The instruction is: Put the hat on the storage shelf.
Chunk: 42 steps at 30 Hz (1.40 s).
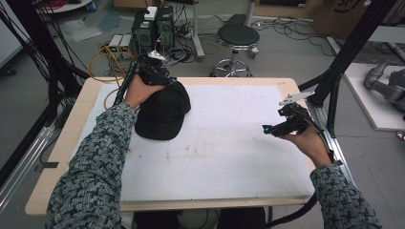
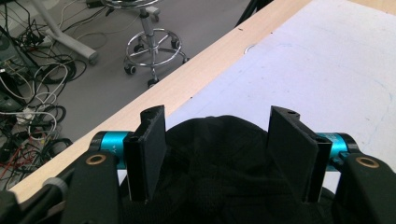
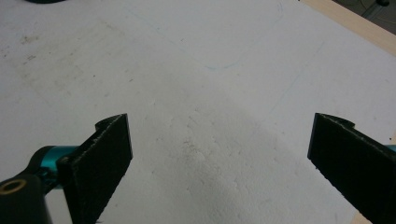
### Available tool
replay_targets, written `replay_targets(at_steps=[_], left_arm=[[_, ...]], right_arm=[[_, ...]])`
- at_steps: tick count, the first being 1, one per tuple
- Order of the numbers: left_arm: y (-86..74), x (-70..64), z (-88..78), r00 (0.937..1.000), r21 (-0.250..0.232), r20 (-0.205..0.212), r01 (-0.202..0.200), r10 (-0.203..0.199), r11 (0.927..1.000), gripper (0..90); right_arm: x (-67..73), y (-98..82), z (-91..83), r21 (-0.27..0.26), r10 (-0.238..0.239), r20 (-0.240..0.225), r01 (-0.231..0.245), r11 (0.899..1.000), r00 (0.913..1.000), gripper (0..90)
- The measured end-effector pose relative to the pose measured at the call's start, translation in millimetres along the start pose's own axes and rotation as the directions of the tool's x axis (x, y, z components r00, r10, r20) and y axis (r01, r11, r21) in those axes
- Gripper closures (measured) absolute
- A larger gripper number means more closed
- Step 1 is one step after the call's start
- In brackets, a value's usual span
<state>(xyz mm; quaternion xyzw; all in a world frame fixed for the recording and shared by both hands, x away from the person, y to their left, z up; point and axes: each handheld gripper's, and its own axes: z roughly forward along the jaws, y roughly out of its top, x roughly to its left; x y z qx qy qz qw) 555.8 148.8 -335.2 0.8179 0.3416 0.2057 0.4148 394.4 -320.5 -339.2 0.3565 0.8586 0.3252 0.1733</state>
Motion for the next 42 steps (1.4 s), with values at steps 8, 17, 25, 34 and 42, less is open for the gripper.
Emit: replay_targets(at_steps=[8, 17, 25, 34, 42], left_arm=[[-5.8, 3.7, 7.5, 0.9991, 0.036, -0.021, 0.039, -0.038, 0.9986, 41.4], [-9.3, 1.7, 13.6, 0.999, 0.058, -0.018, 0.043, -0.042, 0.9974, 54.8], [-11.0, 3.4, 16.0, 0.9985, 0.085, -0.017, 0.053, -0.052, 0.995, 61.6], [-9.2, 0.2, 12.9, 0.9993, 0.08, -0.037, 0.01, -0.007, 0.9967, 70.7], [-7.9, 0.2, 8.9, 0.9996, 0.064, -0.029, 0.001, 0.001, 0.998, 73.0]], right_arm=[[-0.7, -0.2, -1.4, -0.009, -0.002, -0.007, 0.002, 1.0, 1.0, 6.1], [-1.8, 0.0, -2.1, -0.018, -0.006, -0.01, 0.006, 1.0, 0.9999, 6.2], [-2.5, -0.2, -4.2, -0.025, -0.004, -0.009, 0.004, 1.0, 1.0, 6.2], [-3.0, 0.1, -3.6, -0.026, -0.001, -0.01, 0.0, 1.0, 0.9999, 6.1], [-3.4, 0.1, -3.4, -0.028, 0.003, -0.013, -0.003, 1.0, 0.9999, 6.2]])
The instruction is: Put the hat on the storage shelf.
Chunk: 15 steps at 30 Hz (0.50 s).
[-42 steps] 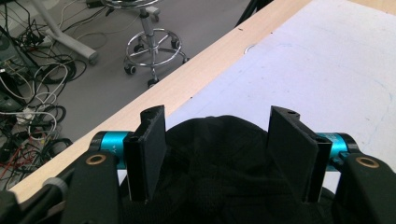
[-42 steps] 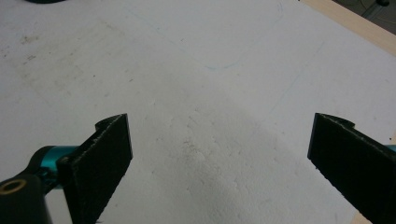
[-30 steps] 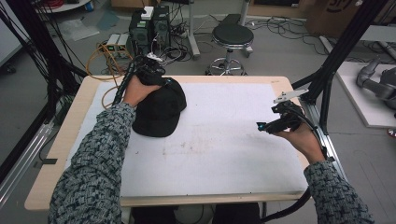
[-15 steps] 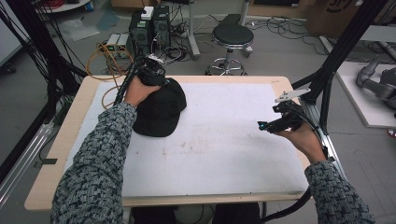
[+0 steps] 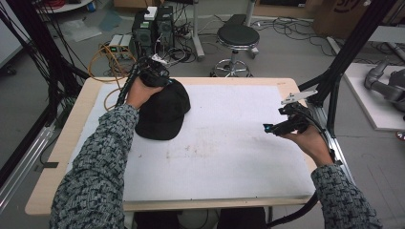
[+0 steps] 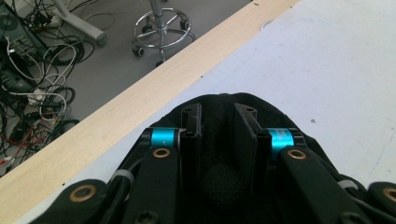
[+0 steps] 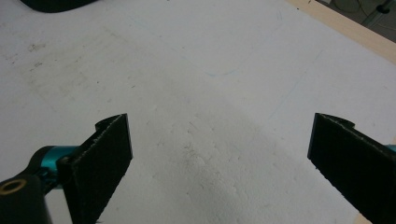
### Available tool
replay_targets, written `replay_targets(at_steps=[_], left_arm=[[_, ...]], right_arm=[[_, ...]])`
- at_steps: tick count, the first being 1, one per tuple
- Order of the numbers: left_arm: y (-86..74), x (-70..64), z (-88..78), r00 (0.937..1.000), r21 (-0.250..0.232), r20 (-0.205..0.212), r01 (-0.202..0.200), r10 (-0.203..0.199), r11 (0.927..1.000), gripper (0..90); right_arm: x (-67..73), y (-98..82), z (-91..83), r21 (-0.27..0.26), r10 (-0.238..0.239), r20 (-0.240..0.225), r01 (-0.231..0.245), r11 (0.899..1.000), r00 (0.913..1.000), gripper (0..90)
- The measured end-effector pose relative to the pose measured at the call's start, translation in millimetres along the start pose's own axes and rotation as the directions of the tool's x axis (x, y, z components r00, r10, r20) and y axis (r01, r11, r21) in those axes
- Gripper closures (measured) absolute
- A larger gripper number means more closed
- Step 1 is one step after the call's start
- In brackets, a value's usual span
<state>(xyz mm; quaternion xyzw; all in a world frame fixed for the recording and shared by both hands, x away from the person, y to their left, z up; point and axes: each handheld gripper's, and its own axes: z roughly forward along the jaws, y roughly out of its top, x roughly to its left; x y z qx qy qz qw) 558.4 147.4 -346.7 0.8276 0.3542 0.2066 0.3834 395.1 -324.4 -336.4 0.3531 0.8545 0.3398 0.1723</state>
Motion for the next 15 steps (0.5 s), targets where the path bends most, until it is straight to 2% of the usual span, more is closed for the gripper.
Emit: replay_targets(at_steps=[8, 15], left_arm=[[3.4, -2.0, -8.2, 0.9999, -0.013, 0.007, -0.011, 0.011, 0.9999, 74.0], [7.5, -2.2, -22.4, 0.9999, -0.051, 0.008, -0.011, 0.012, 0.9987, 74.6]], right_arm=[[1.4, 0.8, 0.7, -0.002, -0.005, -0.001, 0.005, 1.0, 1.0, 6.2], [2.5, 1.7, 1.4, -0.004, -0.005, -0.004, 0.005, 1.0, 1.0, 6.1]])
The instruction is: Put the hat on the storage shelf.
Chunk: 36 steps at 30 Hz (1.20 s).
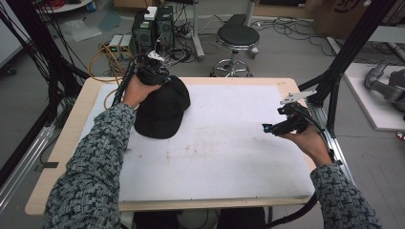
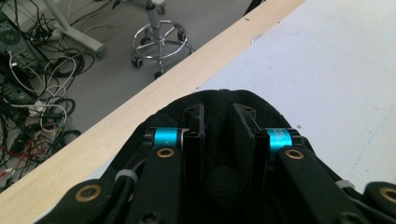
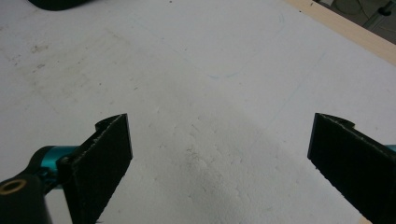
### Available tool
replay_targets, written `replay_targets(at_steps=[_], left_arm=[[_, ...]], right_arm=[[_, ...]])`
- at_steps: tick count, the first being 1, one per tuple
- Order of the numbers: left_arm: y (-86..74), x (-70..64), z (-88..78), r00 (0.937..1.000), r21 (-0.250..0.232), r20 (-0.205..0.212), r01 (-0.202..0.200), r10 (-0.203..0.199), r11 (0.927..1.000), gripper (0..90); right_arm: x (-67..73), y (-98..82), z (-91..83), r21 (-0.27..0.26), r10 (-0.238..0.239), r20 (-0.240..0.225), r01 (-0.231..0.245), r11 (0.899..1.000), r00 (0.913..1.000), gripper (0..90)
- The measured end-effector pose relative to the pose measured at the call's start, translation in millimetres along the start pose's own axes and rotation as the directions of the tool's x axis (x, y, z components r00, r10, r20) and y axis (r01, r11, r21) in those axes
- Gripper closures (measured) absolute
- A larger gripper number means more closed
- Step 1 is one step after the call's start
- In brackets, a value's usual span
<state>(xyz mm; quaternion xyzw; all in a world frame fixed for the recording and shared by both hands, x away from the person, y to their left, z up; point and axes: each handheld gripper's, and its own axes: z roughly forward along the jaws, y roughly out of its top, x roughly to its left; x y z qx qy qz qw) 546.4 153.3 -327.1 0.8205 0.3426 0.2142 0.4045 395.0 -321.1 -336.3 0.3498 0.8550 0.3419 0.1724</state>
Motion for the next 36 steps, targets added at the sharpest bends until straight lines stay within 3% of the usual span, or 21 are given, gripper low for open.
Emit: replay_targets(at_steps=[6, 17, 28, 36], left_arm=[[6.1, -0.2, -13.4, 0.9999, -0.028, 0.0, -0.01, 0.01, 0.9995, 75.1], [28.5, -5.9, -38.6, 0.9979, -0.09, 0.004, -0.065, 0.065, 0.9939, 75.3], [53.2, -6.3, -72.1, 0.9963, -0.148, -0.024, -0.085, 0.082, 0.9854, 75.3], [66.0, -9.7, -87.3, 0.9955, -0.172, -0.039, -0.092, 0.086, 0.9808, 75.3]], right_arm=[[-0.6, 0.1, 1.2, 0.01, 0.002, -0.003, -0.002, 1.0, 1.0, 6.2], [1.9, 5.4, 0.2, 0.011, -0.009, 0.001, 0.009, 1.0, 1.0, 6.2], [2.4, 7.7, -4.7, 0.004, -0.01, 0.001, 0.01, 1.0, 0.9999, 6.1], [3.9, 11.4, -9.5, -0.009, -0.016, 0.003, 0.016, 1.0, 0.9999, 6.1]])
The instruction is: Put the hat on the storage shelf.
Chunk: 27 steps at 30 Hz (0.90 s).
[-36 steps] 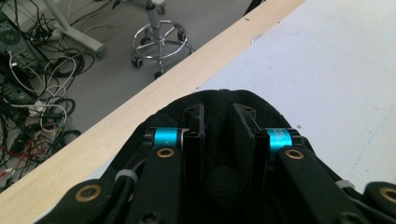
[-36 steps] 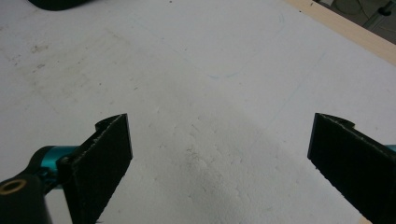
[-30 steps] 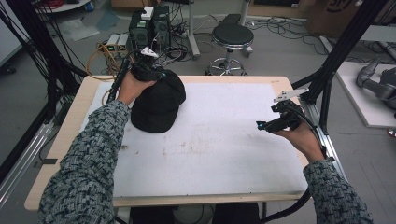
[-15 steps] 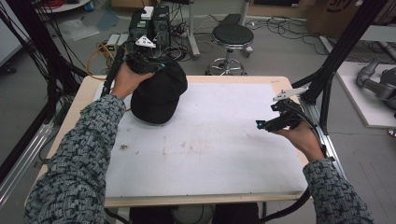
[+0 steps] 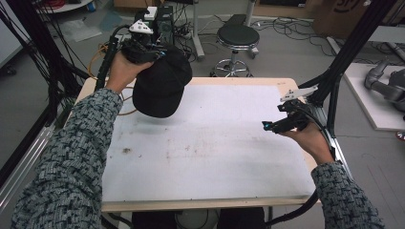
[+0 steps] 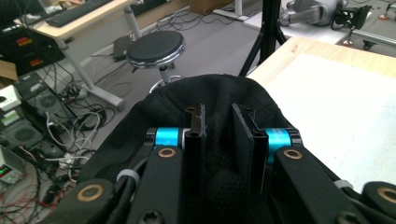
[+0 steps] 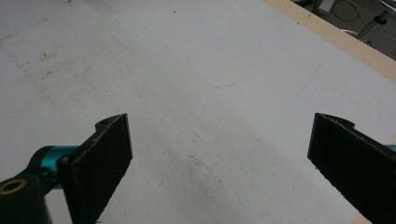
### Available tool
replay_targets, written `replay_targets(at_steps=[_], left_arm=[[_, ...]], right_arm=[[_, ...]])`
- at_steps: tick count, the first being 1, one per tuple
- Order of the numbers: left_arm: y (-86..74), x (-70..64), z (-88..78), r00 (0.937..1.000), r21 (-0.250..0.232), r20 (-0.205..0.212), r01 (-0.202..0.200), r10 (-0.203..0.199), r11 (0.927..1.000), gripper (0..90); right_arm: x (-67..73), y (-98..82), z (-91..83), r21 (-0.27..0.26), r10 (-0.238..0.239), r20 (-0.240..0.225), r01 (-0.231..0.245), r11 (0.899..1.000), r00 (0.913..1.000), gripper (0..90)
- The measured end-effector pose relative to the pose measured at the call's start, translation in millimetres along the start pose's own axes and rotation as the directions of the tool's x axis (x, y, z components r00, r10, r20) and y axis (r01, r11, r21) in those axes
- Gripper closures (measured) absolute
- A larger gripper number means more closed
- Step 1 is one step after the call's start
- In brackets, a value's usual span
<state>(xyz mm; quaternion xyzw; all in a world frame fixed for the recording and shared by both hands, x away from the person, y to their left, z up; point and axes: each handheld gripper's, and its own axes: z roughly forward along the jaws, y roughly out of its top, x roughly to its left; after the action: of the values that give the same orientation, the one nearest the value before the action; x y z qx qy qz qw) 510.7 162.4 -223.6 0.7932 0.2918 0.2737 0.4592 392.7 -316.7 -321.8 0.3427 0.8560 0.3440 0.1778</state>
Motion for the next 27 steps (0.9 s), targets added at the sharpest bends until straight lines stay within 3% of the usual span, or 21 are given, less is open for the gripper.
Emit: replay_targets(at_steps=[12, 16, 27], left_arm=[[24.0, -3.0, -22.9, 0.9995, -0.032, -0.029, -0.017, 0.016, 0.9993, 75.4], [30.9, -2.3, -31.2, 0.9987, -0.039, -0.05, -0.007, 0.005, 0.9992, 75.4], [47.6, -2.0, -53.9, 0.9934, -0.024, -0.114, -0.017, 0.014, 0.9996, 75.4]], right_arm=[[1.4, 1.1, -5.4, -0.014, 0.003, -0.002, -0.003, 1.0, 1.0, 6.1], [2.8, 2.9, -5.4, -0.016, -0.007, -0.004, 0.007, 1.0, 1.0, 6.1], [5.4, 7.0, -8.2, -0.036, -0.008, -0.013, 0.008, 0.999, 0.9999, 6.1]])
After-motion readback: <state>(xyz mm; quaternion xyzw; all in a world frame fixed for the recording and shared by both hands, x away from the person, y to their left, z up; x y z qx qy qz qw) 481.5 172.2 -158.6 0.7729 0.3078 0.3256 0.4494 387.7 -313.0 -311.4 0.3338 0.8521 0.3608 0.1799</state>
